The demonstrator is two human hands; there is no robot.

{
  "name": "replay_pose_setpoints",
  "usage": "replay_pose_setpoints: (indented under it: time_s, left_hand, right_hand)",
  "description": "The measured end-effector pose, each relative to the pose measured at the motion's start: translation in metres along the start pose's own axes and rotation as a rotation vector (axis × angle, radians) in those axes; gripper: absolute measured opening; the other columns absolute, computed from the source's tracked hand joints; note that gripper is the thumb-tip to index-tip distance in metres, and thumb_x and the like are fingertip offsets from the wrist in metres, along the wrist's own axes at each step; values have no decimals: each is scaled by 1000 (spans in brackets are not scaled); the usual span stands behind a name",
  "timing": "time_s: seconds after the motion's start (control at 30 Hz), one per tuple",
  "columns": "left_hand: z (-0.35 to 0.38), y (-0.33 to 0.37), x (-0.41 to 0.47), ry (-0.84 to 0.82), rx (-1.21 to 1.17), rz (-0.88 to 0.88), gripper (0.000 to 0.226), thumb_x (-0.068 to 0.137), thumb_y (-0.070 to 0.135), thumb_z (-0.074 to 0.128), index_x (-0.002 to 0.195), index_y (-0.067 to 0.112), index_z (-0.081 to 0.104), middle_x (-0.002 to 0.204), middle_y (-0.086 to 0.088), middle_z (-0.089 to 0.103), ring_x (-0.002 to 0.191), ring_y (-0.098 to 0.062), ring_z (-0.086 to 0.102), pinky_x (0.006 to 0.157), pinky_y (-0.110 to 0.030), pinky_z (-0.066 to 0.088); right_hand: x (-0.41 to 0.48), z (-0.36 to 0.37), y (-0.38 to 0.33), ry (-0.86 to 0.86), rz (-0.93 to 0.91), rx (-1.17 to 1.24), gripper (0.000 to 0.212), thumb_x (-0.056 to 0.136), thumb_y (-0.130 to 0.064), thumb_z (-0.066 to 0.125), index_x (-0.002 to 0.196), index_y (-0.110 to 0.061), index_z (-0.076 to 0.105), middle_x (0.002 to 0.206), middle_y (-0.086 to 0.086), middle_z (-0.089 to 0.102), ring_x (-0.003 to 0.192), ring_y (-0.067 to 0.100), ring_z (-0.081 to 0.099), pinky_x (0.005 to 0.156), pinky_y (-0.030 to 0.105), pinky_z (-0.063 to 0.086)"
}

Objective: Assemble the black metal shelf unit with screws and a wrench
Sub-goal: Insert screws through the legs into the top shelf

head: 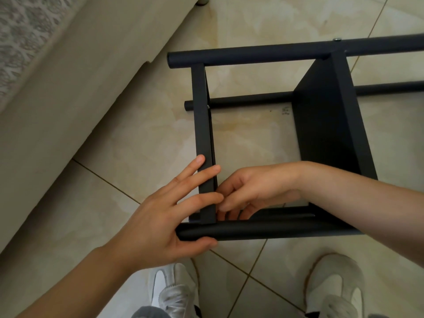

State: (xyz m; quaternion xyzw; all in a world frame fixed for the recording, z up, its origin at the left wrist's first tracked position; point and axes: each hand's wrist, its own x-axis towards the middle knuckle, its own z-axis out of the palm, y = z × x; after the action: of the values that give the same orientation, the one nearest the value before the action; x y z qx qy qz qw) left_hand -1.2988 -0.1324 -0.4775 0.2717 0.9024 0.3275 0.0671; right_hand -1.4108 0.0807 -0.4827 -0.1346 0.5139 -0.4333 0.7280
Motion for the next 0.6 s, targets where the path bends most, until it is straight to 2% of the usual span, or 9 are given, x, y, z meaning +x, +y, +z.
replay_pose_setpoints:
  time_s: [0.07, 0.17, 0.27, 0.33, 0.43, 0.5, 0.53, 0.6]
  left_hand:
    - [0, 5, -4, 27, -20, -44, 57, 88, 51, 66, 138, 30, 51, 165, 6, 27, 155, -22, 18, 117, -31, 33]
    - [8, 19, -12, 105, -152, -177, 65, 86, 43, 69, 146, 35, 47, 165, 11, 24, 154, -16, 21, 119, -24, 27]
    - [22, 34, -19, 264, -538, -410, 85, 77, 36, 76, 151, 47, 35, 161, 24, 28, 148, -7, 32, 113, -28, 38]
    - [29, 41, -21, 361, -799, -545, 92, 72, 35, 84, 146, 56, 34, 154, 30, 36, 142, -4, 42, 107, -23, 44]
    - [39, 45, -19, 432, -1025, -731, 89, 67, 34, 94, 139, 55, 46, 146, 22, 52, 132, -9, 55, 96, -24, 53]
    - [48, 48, -17, 459, -1190, -857, 87, 61, 32, 91, 137, 44, 50, 141, 10, 60, 127, -16, 60, 100, -31, 52]
    - [53, 51, -16, 479, -1264, -907, 82, 62, 28, 88, 135, 39, 52, 137, 6, 64, 122, -16, 64, 100, -32, 51]
    - [60, 57, -12, 509, -1341, -967, 61, 67, 24, 80, 123, 40, 60, 123, 9, 72, 110, -7, 69, 98, -30, 48]
  right_hand:
    - [-7, 0, 1, -21, -7, -2, 25, 99, -19, 55, 121, -11, 64, 117, 12, 69, 106, 27, 65, 101, 42, 49]
    - [-18, 2, 3, 13, -44, -6, 29, 99, -19, 56, 125, -10, 62, 118, 11, 69, 109, 27, 66, 103, 42, 49]
    - [-30, 8, 2, 97, -59, -72, 30, 98, -18, 57, 127, -14, 63, 117, 5, 71, 109, 20, 67, 100, 36, 52]
    - [-40, 15, 2, 202, -55, -234, 26, 98, -23, 58, 123, -23, 66, 113, -6, 72, 106, 8, 67, 96, 28, 52]
    - [-54, 26, 3, 321, -74, -387, 23, 97, -29, 60, 119, -33, 66, 106, -21, 71, 96, -6, 66, 85, 15, 51]
    - [-61, 33, 5, 391, -88, -435, 23, 96, -28, 62, 118, -34, 66, 99, -23, 70, 87, -12, 64, 74, 7, 48]
    - [-63, 36, 8, 434, -86, -472, 24, 95, -29, 62, 118, -34, 66, 100, -22, 70, 86, -13, 63, 73, 5, 47]
    - [-68, 43, 13, 531, -64, -555, 25, 94, -33, 62, 118, -39, 65, 106, -21, 67, 94, -14, 61, 81, 7, 49]
